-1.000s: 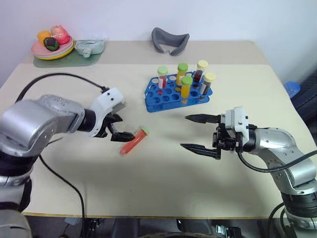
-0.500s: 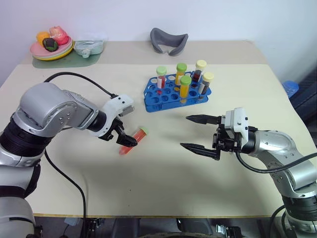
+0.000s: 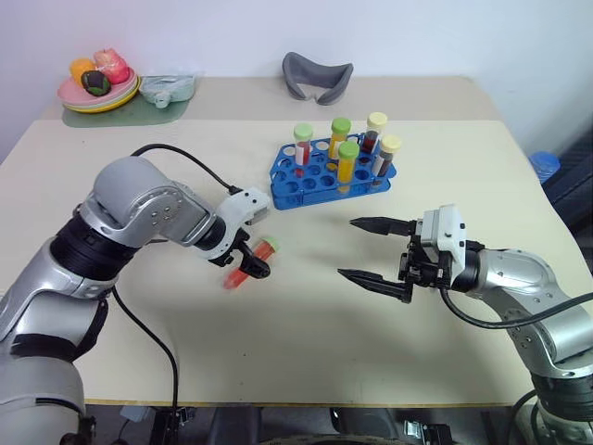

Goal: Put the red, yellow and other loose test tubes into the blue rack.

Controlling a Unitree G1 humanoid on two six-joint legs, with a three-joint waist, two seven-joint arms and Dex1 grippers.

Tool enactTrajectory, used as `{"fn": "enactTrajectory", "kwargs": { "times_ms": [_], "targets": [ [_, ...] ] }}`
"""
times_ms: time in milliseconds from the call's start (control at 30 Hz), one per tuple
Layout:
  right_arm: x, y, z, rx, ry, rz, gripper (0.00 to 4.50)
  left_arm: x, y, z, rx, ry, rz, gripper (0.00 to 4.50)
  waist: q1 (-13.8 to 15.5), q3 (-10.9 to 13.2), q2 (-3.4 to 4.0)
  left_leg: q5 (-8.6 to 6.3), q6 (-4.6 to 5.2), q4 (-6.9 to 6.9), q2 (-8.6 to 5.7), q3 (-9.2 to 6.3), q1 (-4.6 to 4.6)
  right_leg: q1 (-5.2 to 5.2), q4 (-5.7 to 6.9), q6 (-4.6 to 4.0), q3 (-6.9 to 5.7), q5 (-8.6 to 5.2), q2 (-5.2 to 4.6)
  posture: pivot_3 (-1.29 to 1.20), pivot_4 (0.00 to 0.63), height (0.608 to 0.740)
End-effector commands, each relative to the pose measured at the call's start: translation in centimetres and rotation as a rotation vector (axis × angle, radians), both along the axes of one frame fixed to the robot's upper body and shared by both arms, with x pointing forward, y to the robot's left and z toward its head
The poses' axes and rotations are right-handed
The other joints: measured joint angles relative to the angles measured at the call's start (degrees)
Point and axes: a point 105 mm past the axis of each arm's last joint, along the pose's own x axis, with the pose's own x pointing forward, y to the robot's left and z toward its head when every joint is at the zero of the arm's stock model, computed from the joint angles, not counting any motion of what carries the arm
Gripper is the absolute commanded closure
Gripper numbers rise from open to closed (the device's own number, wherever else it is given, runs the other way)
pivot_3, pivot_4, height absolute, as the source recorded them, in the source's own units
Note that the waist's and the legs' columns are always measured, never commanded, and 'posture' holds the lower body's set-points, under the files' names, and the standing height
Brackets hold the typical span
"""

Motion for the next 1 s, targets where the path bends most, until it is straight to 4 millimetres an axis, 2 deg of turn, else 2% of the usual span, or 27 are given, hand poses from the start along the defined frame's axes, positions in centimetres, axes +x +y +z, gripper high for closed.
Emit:
{"fn": "enactTrajectory", "kwargs": {
  "times_ms": [33,367,733,833,1000],
  "targets": [
    [-0.5,0.0,1.2,0.004,-0.055,-0.001,0.4,0.8,-0.1,0.3,0.049,-0.045,0.018,0.0,-0.02,0.0,0.0,0.0,0.0,0.0,0.0,0.0,0.0,0.0,0.0,0.0,0.0,0.0,0.0,0.0,0.15,0.74],
    [-0.7,-0.1,1.5,0.008,-0.064,-0.035,0.4,1.9,0.2,-1.2,0.128,-0.051,0.069,0.0,-0.01,-0.01,0.01,0.0,0.0,0.03,-0.01,0.0,0.01,0.0,0.05,0.01,0.0,0.0,0.0,0.0,0.15,0.74],
    [-1.0,-0.2,1.5,0.003,-0.06,-0.056,0.4,2.1,-0.1,-2.1,0.137,-0.023,0.071,0.0,0.04,-0.06,0.05,0.0,0.0,0.13,-0.03,0.0,0.14,0.13,0.17,0.02,0.01,-0.01,-0.01,0.0,0.15,0.74],
    [-1.0,-0.3,1.4,0.003,-0.057,-0.06,0.33,2.0,-0.1,-2.3,0.14,-0.017,0.073,0.78,0.03,-0.07,0.04,0.0,0.0,0.12,-0.04,0.0,0.18,0.17,0.17,0.02,0.01,-0.01,-0.01,0.0,0.15,0.74],
    [-1.0,-0.4,1.4,0.004,-0.055,-0.064,0.33,2.2,0.3,-2.7,0.146,-0.01,0.091,3.19,0.03,-0.07,0.04,0.0,0.0,0.11,-0.04,0.0,0.18,0.16,0.17,0.03,0.02,-0.02,-0.01,0.0,0.15,0.74]
  ]
}}
